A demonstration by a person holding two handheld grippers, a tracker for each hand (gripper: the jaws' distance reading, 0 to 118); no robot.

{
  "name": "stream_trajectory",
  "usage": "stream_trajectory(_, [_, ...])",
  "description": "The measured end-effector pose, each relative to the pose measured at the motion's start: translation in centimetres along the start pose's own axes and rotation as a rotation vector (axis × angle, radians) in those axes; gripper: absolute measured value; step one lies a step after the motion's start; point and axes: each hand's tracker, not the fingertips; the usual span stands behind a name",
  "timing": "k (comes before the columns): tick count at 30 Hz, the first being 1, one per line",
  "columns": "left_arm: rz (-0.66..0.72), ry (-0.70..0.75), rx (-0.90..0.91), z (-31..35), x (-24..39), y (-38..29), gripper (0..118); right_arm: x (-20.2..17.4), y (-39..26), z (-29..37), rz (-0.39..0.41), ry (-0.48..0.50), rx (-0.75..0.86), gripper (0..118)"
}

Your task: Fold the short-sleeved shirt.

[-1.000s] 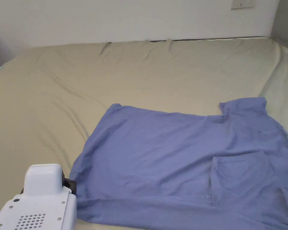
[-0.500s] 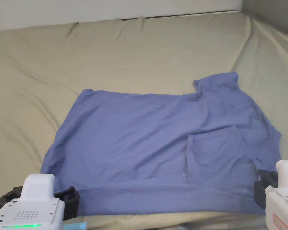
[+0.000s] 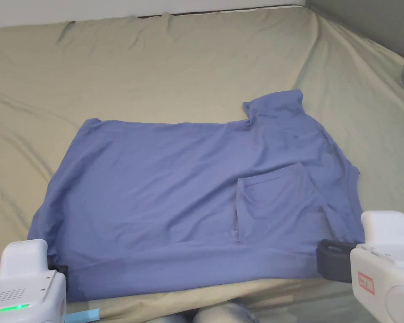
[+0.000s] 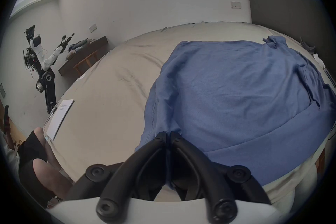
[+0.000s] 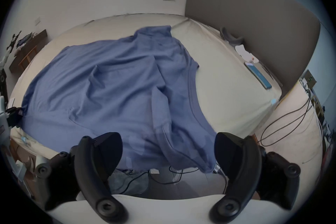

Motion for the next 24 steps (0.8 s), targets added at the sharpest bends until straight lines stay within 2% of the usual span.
stream_trajectory(4, [-0.011,-0.003,-0.010,-1.0,-0.1,-0.5,2,-0.3,-1.1,-2.4,0.000,0.027,-0.036,109])
stream_trajectory(6, [-0.037,0.006,-0.010,-1.1,0.0,-0.7,2,0.3,-0.4,-2.5,-0.065,0.065,0.008,109])
stream_trajectory(7, [-0.044,0.007,-0.008,-1.0,0.3,-1.0,2,0.4,-0.1,-3.0,-0.063,0.056,-0.018,109])
stream_trajectory(8, [-0.044,0.008,-0.011,-1.0,0.4,-1.1,2,0.4,0.1,-3.3,-0.049,0.067,-0.055,108])
stream_trajectory(10, [-0.027,0.008,-0.016,-1.0,0.4,-1.2,2,0.3,-0.1,-2.5,-0.031,0.085,-0.026,98])
stream_trajectory(13, [0.015,0.010,-0.001,0.2,0.9,-1.0,2,-0.6,-0.4,-2.5,0.032,0.051,0.040,65])
stream_trajectory(14, [0.022,0.013,0.002,0.4,1.0,-0.9,2,-0.7,-0.3,-2.1,0.055,0.050,0.065,33])
stream_trajectory(15, [0.023,0.011,0.003,0.5,0.8,-0.8,2,-1.0,-0.3,-1.2,0.079,0.068,0.097,7])
stream_trajectory(16, [0.019,0.006,0.005,0.6,0.6,-0.7,2,-1.0,-0.3,-0.8,0.094,0.009,0.136,7])
stream_trajectory(17, [0.012,-0.002,0.005,0.9,0.4,-0.5,2,-1.1,-0.2,-0.5,0.081,-0.010,0.165,7])
stream_trajectory(19, [0.012,-0.003,0.010,1.2,0.4,-0.3,2,-0.8,0.4,-1.0,0.025,0.087,0.086,7])
stream_trajectory(24, [0.065,-0.008,0.031,2.5,0.5,0.1,2,-0.3,0.3,0.3,-0.003,0.077,0.131,7])
